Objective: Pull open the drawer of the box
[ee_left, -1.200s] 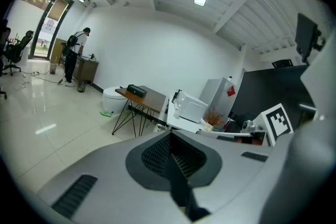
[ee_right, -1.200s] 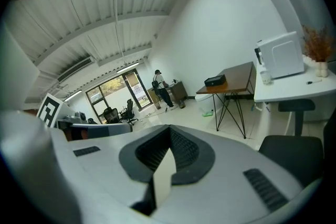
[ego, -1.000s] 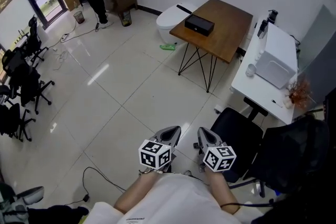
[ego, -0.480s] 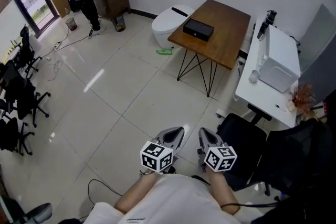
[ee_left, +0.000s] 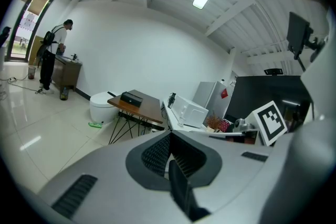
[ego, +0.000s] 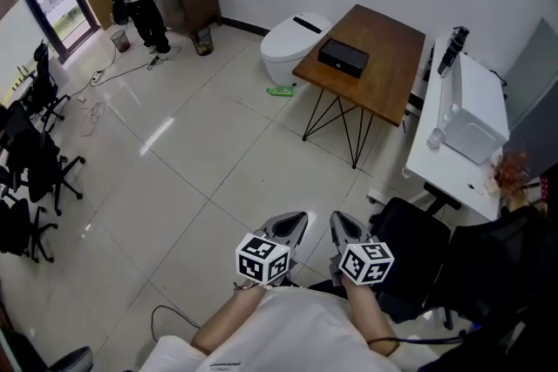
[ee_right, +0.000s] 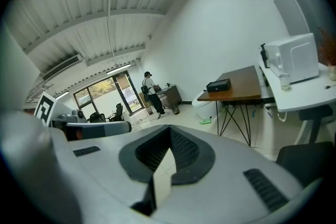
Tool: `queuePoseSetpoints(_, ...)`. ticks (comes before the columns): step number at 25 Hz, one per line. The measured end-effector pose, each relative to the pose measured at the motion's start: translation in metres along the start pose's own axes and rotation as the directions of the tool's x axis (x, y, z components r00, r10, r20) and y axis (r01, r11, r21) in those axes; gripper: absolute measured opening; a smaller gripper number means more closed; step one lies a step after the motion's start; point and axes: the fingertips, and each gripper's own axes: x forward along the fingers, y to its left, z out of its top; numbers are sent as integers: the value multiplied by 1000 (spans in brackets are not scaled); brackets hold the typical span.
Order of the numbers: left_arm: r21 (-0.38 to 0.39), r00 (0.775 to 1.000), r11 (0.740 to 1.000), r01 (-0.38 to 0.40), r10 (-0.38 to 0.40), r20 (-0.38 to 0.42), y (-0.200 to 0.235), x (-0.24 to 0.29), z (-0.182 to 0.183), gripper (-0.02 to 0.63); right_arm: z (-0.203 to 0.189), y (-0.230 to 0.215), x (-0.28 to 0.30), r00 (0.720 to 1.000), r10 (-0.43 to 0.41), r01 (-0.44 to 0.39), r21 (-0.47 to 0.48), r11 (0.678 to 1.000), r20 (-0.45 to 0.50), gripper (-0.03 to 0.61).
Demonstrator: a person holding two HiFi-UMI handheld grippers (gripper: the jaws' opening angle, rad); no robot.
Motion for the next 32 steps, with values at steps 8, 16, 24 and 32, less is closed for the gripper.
queuePoseSetpoints(8,-18,1000,1000,-22,22,-18,33,-7,-1,2,-5,16,27,1000,9,-10,-14,1000,-24,-14)
queuePoseSetpoints(16,-17,998,999,-52,51,-24,51,4,8,2,-3,5,40,999,-18,18,17,1000,-30,-14)
queuePoseSetpoints(24,-11,996,996,-85,84,-41,83,43,23,2,18,-26,86,999,-2,3,35,999,-33,-14)
queuePoseSetpoints(32,-5,990,990,-139,139,2,127,100,78,2,77,-60,150,999,41,-41,9,999,-20,-14)
